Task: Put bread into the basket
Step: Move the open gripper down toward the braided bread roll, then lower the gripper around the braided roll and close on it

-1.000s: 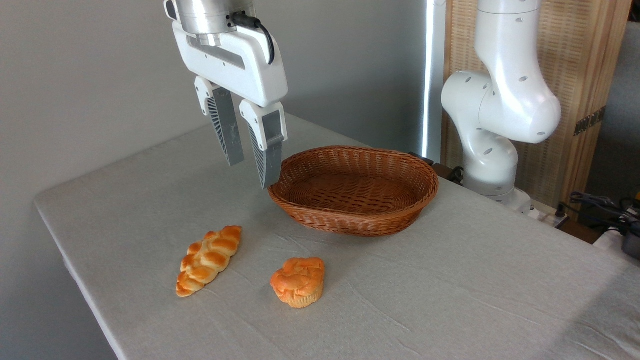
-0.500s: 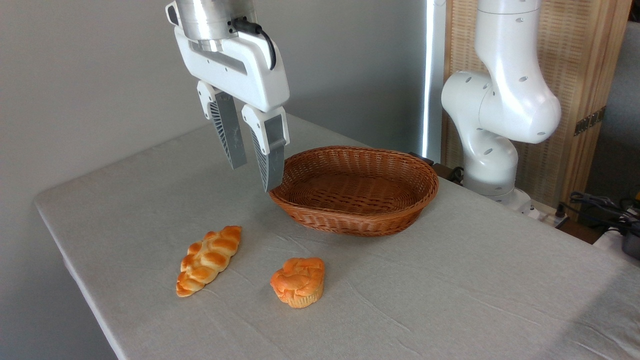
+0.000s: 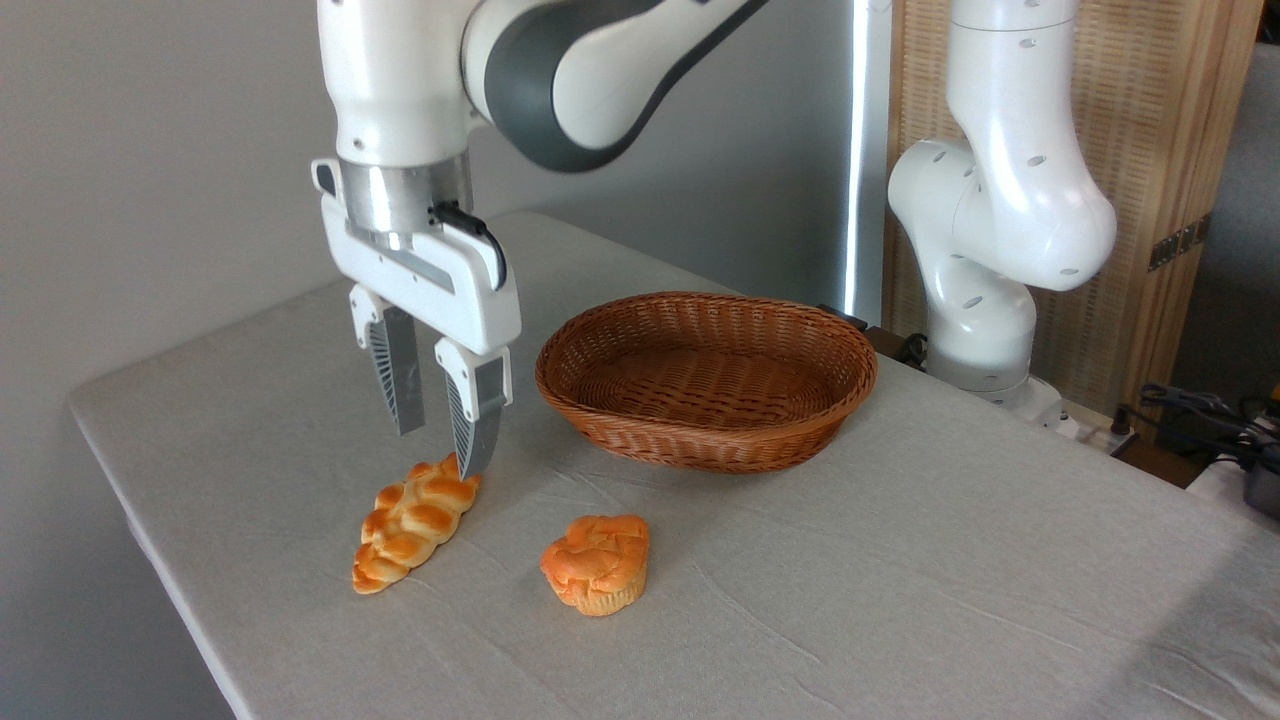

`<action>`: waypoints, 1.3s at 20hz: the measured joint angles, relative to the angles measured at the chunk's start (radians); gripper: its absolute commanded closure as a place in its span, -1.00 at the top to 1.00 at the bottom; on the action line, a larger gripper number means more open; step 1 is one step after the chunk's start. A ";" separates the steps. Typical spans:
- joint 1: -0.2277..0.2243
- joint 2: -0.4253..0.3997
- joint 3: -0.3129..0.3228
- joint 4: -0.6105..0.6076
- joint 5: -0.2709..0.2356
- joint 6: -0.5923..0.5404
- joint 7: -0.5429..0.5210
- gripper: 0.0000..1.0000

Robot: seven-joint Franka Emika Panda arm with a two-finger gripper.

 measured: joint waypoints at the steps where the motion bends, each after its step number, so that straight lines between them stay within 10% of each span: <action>1: -0.007 0.007 -0.002 -0.014 0.000 0.021 -0.060 1.00; 8: -0.048 0.086 -0.012 -0.049 0.000 0.135 -0.300 1.00; 20: -0.050 0.141 -0.037 -0.049 0.000 0.198 -0.364 1.00; 26: -0.050 0.152 -0.041 -0.049 0.000 0.198 -0.364 0.04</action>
